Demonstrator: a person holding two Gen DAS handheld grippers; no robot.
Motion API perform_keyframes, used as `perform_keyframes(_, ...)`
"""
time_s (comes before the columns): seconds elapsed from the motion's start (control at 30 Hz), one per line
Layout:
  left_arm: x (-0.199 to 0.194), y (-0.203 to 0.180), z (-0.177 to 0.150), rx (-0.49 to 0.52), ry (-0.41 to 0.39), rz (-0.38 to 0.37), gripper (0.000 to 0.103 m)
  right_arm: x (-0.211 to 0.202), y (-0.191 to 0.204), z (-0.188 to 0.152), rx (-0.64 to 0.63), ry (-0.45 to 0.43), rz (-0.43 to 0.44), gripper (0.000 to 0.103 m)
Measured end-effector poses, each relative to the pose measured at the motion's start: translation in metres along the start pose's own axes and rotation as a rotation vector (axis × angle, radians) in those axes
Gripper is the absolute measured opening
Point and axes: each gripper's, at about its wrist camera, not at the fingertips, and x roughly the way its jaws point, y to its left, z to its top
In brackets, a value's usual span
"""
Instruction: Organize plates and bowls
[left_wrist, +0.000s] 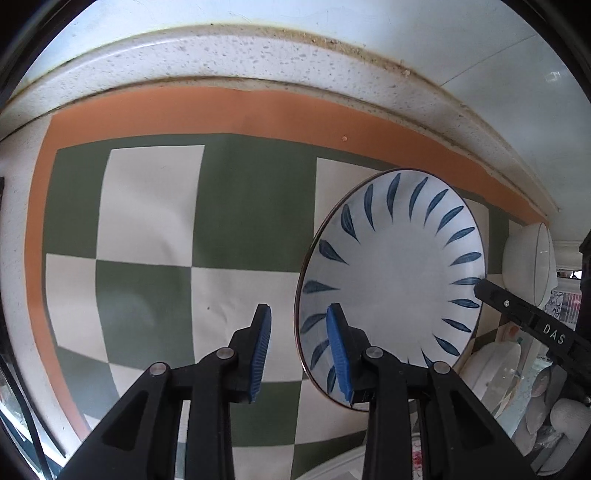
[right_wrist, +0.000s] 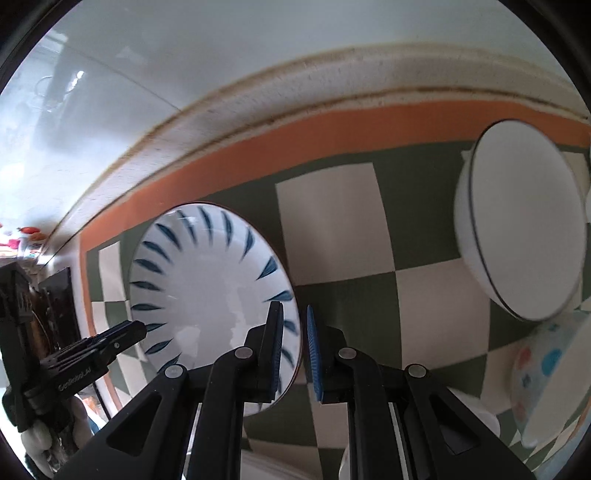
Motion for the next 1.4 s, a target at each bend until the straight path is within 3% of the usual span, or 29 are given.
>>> perform_keyframes(0.1,0.001,0.003,0.002,0.002,-0.009,-0.019,0.025,0.008,-0.007,0.005,0.031,0.017,0.052,0.015)
perform_keyframes(0.17,0.0,0.002,0.003,0.023,-0.019,-0.03,0.013,0.011,-0.008,0.005,0.028,0.021,0.064,0.015)
perform_keyframes(0.27,-0.004,-0.004,0.004,0.064,-0.037,0.004,0.013,0.011,-0.005,0.005,0.002,0.005,0.062,0.01)
perform_keyframes(0.43,-0.01,-0.009,0.001,0.075,-0.061,0.005,0.013,0.007,0.005,-0.001,-0.068,-0.02,-0.005,0.01)
perform_keyframes(0.8,-0.049,-0.023,-0.026,0.12,-0.138,-0.001,0.013,-0.03,0.001,-0.022,-0.066,-0.083,0.036,0.01)
perform_keyframes(1.1,-0.077,-0.026,-0.078,0.139,-0.16,-0.011,0.013,-0.087,0.004,-0.07,-0.102,-0.169,0.061,0.01)
perform_keyframes(1.4,-0.1,-0.035,-0.136,0.177,-0.179,-0.014,0.013,-0.119,-0.007,-0.139,-0.102,-0.178,0.095,0.01)
